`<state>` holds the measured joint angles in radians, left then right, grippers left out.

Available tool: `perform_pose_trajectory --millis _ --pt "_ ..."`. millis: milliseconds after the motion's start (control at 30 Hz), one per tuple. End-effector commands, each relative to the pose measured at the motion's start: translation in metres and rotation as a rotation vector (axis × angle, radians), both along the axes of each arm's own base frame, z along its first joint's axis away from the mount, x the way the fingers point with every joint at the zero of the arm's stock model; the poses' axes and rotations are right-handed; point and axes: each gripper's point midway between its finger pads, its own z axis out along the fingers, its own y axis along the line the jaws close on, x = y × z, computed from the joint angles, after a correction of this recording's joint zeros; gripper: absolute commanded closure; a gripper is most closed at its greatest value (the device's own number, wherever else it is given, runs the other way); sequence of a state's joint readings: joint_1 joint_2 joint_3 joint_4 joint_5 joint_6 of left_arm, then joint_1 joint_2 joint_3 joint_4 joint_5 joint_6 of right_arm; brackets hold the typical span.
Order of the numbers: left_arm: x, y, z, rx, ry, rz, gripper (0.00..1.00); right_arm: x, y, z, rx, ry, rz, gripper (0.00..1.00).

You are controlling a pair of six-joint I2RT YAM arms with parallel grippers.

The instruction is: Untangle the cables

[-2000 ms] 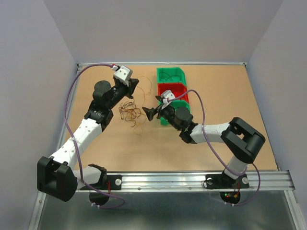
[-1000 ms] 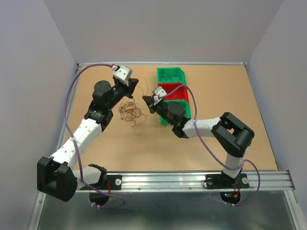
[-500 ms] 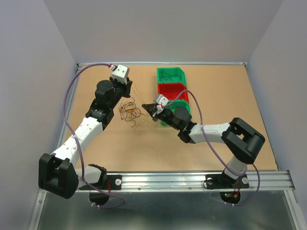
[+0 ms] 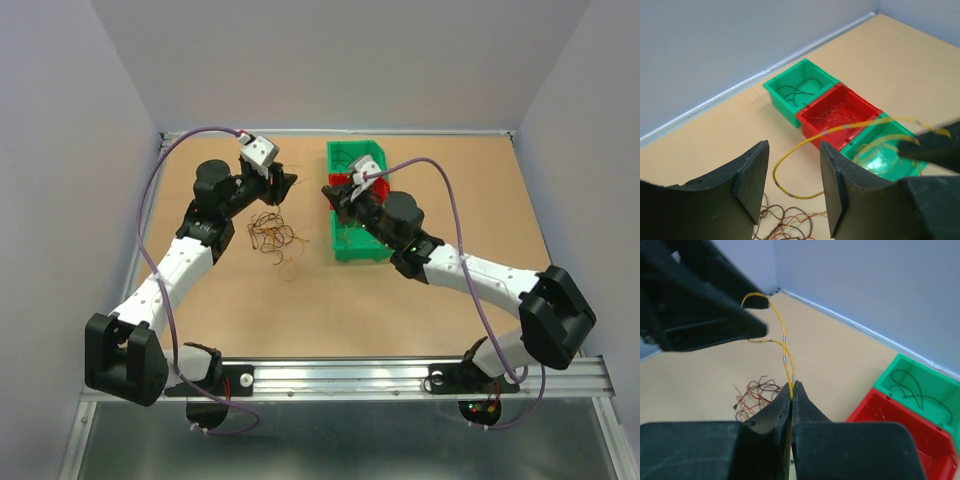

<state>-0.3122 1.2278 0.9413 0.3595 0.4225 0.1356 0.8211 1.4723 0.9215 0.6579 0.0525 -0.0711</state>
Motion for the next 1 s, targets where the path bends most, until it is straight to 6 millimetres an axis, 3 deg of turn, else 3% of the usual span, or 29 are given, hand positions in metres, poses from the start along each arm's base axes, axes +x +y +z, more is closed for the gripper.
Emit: perform_pose_trajectory --millis 0,33,100,133,333,467,600,833,967 --pt "-0.019 -0.029 0.024 0.008 -0.081 -0.225 0.44 0.012 -0.035 0.031 0.083 0.089 -0.055 0.99" --pt "-0.019 -0.033 0.018 0.013 -0.063 -0.242 0.44 0.014 -0.044 0.021 0.074 0.111 -0.063 1.0" --pt "-0.021 -0.039 0.013 0.022 -0.051 -0.269 0.44 0.009 -0.051 0.023 0.084 0.118 -0.023 0.99" --pt "-0.02 -0.042 0.009 0.026 -0.044 -0.274 0.44 0.015 -0.064 0.016 0.091 0.141 -0.039 0.99" --pt "-0.017 -0.045 0.002 0.04 -0.032 -0.281 0.44 0.034 -0.096 -0.009 0.098 0.214 -0.063 1.0" --pt "-0.017 -0.045 0.001 0.042 -0.033 -0.281 0.44 0.032 -0.103 -0.035 0.083 0.272 -0.06 0.99" --pt "-0.016 -0.046 0.0 0.046 -0.033 -0.282 0.44 0.016 -0.09 -0.052 0.017 0.276 0.059 0.99" --pt "-0.016 -0.046 0.0 0.057 -0.043 -0.275 0.44 0.026 -0.094 -0.083 -0.073 0.33 0.014 1.0" --pt "-0.017 -0.047 -0.002 0.062 -0.045 -0.277 0.44 0.04 -0.102 -0.087 -0.139 0.272 -0.037 0.99"
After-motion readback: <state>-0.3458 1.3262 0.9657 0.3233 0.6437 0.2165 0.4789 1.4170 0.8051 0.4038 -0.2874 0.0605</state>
